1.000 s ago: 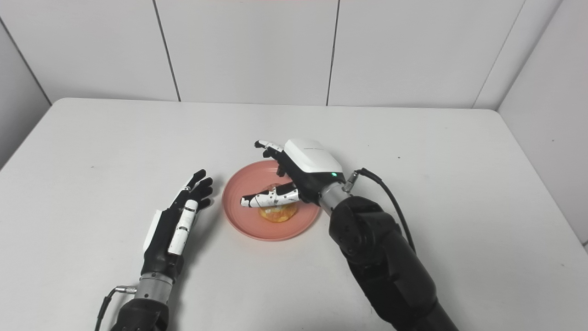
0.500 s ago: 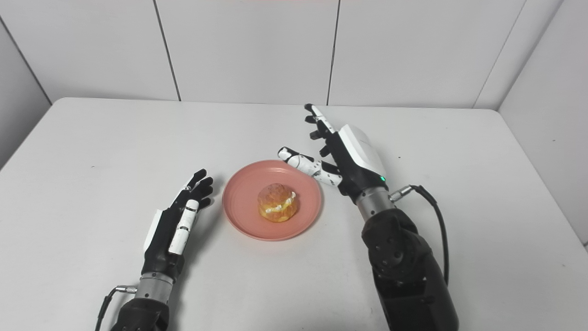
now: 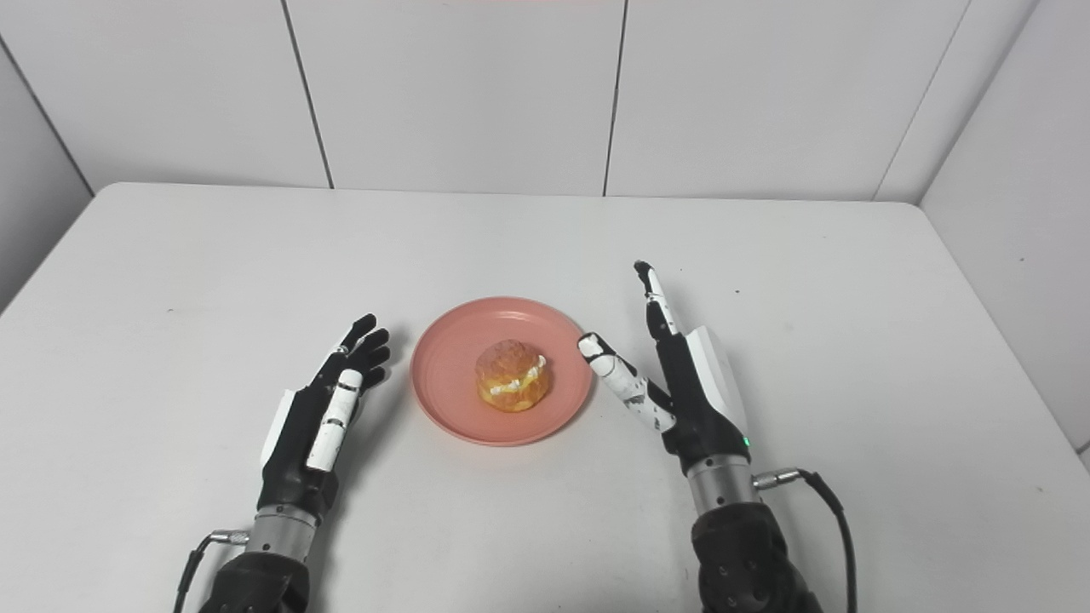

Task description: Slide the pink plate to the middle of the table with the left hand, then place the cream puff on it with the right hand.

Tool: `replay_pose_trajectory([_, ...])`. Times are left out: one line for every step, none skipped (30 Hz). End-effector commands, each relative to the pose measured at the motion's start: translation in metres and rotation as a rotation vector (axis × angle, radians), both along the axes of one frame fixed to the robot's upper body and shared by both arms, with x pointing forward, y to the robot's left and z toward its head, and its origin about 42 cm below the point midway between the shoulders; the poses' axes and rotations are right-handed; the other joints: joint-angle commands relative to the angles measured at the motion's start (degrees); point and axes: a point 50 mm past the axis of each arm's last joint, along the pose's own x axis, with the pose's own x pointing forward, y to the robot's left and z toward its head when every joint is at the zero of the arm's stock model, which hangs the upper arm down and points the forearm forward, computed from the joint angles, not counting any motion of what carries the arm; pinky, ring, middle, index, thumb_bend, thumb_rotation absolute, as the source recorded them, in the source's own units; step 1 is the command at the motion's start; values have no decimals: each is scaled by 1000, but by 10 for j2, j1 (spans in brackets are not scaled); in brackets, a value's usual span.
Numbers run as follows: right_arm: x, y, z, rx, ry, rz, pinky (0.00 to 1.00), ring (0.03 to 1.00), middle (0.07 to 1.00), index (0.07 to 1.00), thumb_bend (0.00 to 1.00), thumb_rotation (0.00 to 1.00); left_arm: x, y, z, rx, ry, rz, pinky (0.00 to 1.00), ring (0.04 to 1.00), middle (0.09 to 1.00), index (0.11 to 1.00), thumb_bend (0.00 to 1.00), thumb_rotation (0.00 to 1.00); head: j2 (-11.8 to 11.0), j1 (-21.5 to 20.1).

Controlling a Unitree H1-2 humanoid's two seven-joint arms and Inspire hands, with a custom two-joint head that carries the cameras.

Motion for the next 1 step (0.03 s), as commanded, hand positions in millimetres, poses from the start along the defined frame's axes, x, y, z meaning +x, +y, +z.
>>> replay_pose_trajectory([2,5,7,62,-84,16,936,977,989,994,588,1000,-8,5,4,-3,-25,-2,912,904,909,895,457,897,1,1])
